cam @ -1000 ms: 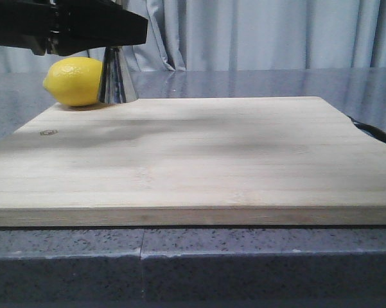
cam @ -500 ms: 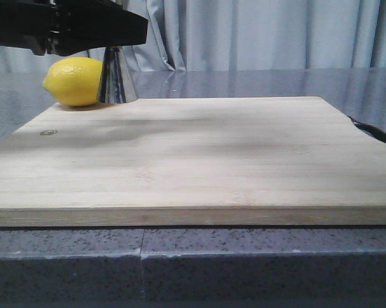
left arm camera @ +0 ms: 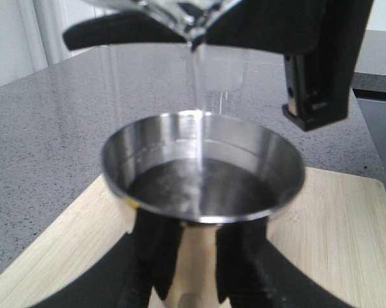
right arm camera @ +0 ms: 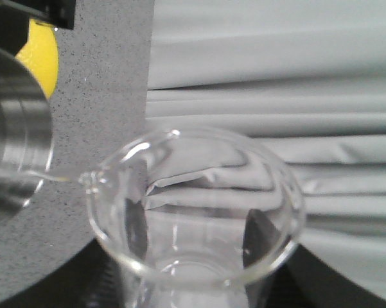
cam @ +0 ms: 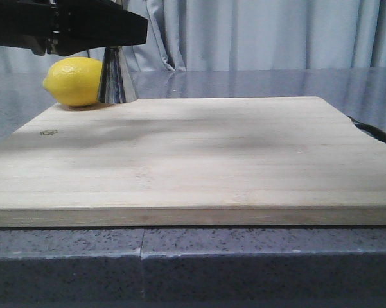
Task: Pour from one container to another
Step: 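Tilt the beaker with the right gripper, pouring liquid into the jigger, then tilt the beaker upright and move it back toward its spot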
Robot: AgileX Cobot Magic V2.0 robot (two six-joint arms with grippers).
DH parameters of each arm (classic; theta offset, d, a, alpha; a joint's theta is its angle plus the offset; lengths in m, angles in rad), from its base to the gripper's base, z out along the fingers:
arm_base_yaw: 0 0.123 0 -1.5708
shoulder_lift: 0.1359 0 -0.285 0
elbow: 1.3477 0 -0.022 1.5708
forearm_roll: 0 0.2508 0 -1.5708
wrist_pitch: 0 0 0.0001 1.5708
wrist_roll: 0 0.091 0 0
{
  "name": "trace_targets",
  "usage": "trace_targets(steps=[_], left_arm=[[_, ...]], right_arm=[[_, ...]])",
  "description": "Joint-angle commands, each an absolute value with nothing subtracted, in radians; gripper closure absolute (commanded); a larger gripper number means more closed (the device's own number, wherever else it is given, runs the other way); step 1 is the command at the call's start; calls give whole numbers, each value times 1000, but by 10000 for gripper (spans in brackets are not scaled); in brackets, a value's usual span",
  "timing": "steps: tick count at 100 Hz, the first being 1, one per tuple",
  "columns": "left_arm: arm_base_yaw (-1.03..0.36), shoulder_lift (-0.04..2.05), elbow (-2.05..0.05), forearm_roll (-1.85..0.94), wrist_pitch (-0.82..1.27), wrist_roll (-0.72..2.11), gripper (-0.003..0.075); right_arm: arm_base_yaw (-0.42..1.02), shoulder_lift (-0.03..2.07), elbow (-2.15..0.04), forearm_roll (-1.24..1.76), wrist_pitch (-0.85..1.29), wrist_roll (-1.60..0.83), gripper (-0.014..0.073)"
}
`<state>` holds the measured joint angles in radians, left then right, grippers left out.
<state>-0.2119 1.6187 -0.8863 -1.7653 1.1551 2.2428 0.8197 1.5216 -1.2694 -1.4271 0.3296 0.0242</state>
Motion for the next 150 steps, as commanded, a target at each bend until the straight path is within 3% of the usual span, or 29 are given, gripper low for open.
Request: trace_targets(steps=[1, 38, 68, 90, 127, 139, 150], left_arm=[[-219, 1574, -913, -1850, 1256, 2236, 502], [-219, 1574, -913, -1850, 1256, 2236, 502], [-219, 1574, -913, -1850, 1256, 2236, 502], [-219, 1574, -913, -1850, 1256, 2236, 502], [-219, 1574, -913, -1850, 1256, 2236, 502], [-219, 1574, -913, -1850, 1256, 2236, 502], [-219, 1574, -913, -1850, 1256, 2236, 502]], right_arm=[[819, 1484, -1306, -1393, 372, 134, 314], [807, 1465, -1306, -1345, 392, 606, 314], [661, 1326, -1186, -1325, 340, 897, 314], [431, 1240, -994, -1325, -30, 1055, 314], [23, 1312, -814, -1327, -712, 1036, 314], [-47, 1382, -814, -1327, -893, 980, 314], [-53, 1431, -814, -1327, -904, 928, 314]])
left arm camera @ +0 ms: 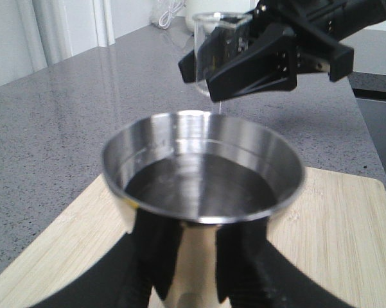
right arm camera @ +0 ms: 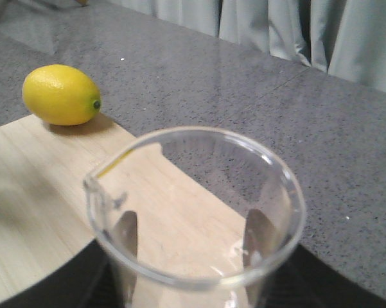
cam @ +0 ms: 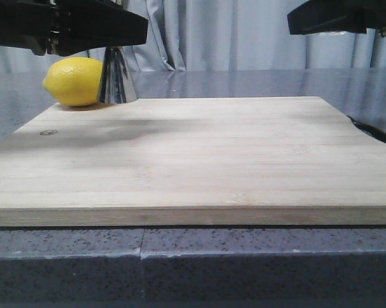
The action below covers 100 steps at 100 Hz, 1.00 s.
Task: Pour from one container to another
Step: 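Tilt the beaker upright and move it back toward its spot, then lower the empty beaker onto the board and open the right gripper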
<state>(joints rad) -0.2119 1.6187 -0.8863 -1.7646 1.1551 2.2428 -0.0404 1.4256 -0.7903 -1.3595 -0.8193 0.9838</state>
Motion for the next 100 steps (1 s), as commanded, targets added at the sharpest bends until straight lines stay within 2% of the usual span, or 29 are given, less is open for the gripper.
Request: trace_targets(steps=[1, 55, 100], left_arm=[[-219, 1574, -913, -1850, 1256, 2236, 502], [-219, 1574, -913, -1850, 1256, 2236, 502], [-219, 1574, -913, -1850, 1256, 2236, 502]], right_arm=[[-53, 1436, -814, -1327, -904, 922, 314], [-53, 1611, -822, -1289, -986, 653, 314], [-51, 1720, -898, -1285, -980, 646, 313]])
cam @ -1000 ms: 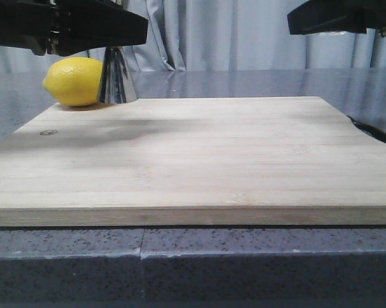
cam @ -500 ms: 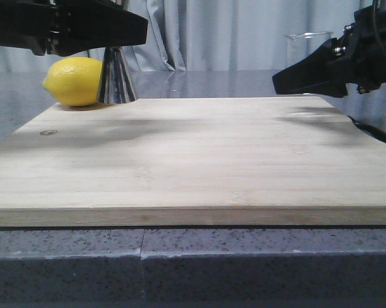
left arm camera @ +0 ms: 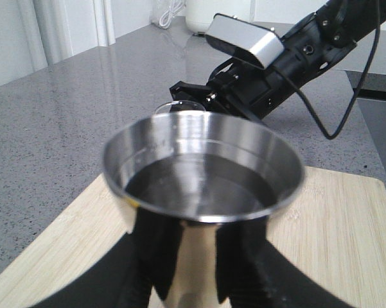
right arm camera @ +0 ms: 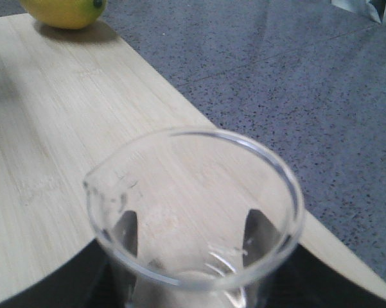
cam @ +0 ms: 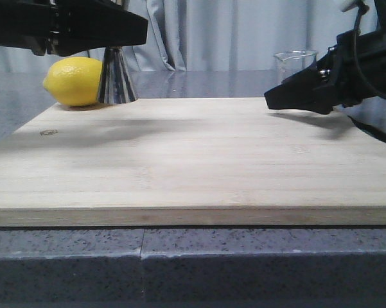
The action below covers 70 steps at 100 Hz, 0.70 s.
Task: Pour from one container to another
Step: 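Lower the empty beaker onto the board and open the right gripper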
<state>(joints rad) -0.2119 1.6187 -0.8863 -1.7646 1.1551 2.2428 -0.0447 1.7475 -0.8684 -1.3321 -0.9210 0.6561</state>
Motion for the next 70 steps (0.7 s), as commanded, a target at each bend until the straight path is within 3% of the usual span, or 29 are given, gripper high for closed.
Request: trace_targets(steps=[1, 22, 47, 70], left_arm=[[-219, 1574, -913, -1850, 1256, 2236, 502], [-219, 1574, -913, -1850, 1256, 2236, 502], [-219, 1574, -913, -1850, 1256, 2236, 502], [-219, 1574, -913, -1850, 1256, 2236, 502]], right_arm=[[-51, 1720, -898, -1285, -980, 646, 313], [-51, 1726, -898, -1285, -947, 646, 297], [-51, 1726, -898, -1285, -953, 656, 88], [-51, 1689, -898, -1328, -951, 787, 79]])
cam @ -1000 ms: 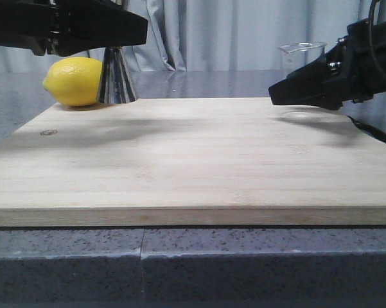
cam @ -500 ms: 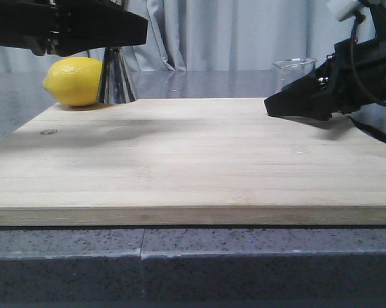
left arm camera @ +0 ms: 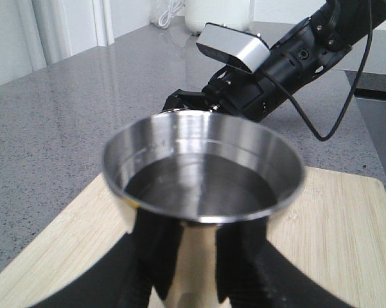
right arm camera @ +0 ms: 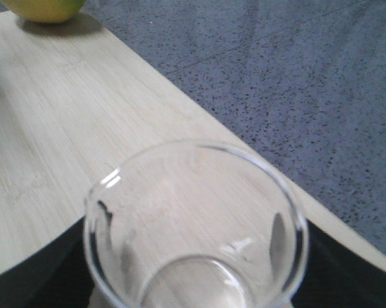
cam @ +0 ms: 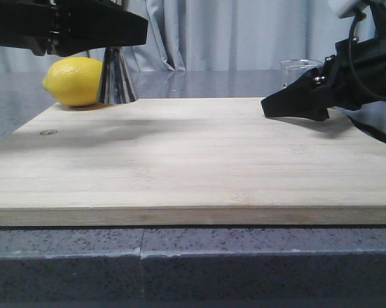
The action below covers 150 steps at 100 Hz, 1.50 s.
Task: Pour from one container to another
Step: 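Lower the empty beaker onto the board and open the right gripper, then withdraw the right gripper from the beaker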
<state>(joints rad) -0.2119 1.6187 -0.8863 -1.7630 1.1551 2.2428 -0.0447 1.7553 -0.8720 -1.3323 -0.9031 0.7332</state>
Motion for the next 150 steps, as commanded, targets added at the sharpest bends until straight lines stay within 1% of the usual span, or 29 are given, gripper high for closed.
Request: trace_targets(steps=[1, 19, 31, 46, 62, 77, 91, 123, 150], left_arm=[[-219, 1574, -913, -1850, 1256, 2236, 502], [-219, 1574, -913, -1850, 1256, 2236, 502], [-219, 1574, -913, -1850, 1256, 2236, 502], [-219, 1574, -913, -1850, 1256, 2236, 502], [-219, 1574, -913, -1850, 1256, 2236, 502], [-219, 1574, -913, -1850, 1256, 2236, 502], [-219, 1574, -913, -1850, 1256, 2236, 502], [-219, 1574, -913, -1850, 1256, 2236, 502], [-219, 1574, -913, -1850, 1256, 2236, 502]], right_arm=[[-51, 1687, -898, -1332, -945, 792, 79], [-51, 1627, -898, -1474, -834, 956, 79], [-51, 1579, -898, -1571, -761, 1114, 81], [-51, 1504, -898, -1728, -664, 1386, 81], [-51, 1408, -898, -1878, -644, 1633, 81], [-51, 1299, -860, -1878, -599, 1711, 81], [-51, 1173, -776, -1878, -527, 1794, 81], [-51, 883, -625, -1878, -525, 1909, 81], [-51, 755, -575, -1875, -525, 1942, 81]])
